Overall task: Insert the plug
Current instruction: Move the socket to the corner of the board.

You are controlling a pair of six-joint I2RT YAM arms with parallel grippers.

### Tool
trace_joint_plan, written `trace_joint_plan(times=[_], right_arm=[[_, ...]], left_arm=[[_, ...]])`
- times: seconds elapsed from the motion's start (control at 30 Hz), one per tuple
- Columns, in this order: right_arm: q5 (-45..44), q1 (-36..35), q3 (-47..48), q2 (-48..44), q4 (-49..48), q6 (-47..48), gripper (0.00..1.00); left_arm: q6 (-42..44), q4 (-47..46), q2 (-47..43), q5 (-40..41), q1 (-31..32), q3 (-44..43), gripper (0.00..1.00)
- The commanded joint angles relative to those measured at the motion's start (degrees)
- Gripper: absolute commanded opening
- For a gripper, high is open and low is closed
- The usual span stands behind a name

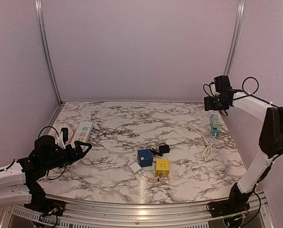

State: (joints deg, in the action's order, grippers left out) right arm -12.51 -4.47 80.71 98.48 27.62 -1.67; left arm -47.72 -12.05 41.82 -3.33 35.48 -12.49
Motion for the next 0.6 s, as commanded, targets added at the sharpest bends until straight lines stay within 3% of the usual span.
trace_joint_plan(times=[0.0,0.1,0.3,0.57], right_arm=[[1.54,-8.51,-6.50,-6.88,-2.78,-3.57,0.67],[4.67,-13.16,-12.05,-9.31,-4.61,-5.07,0.59],[8.20,-16.64,-23.05,-7.70,-7.50,-6.60,0.53],[11.90,-16.55,-30.33,-6.73,-9.97,-14.53,0.54]], left_arm=[[-0.75,-2.32,0.75,0.44,0.11,-0.03,0.99],[-0.79,-2.45,1.19,0.18,0.11,-0.38,0.99],[-0.79,-3.63,2.67,-0.04,0.11,-0.98,0.99],[-0.79,-5.45,4.93,-0.71,0.11,-1.75,0.99]])
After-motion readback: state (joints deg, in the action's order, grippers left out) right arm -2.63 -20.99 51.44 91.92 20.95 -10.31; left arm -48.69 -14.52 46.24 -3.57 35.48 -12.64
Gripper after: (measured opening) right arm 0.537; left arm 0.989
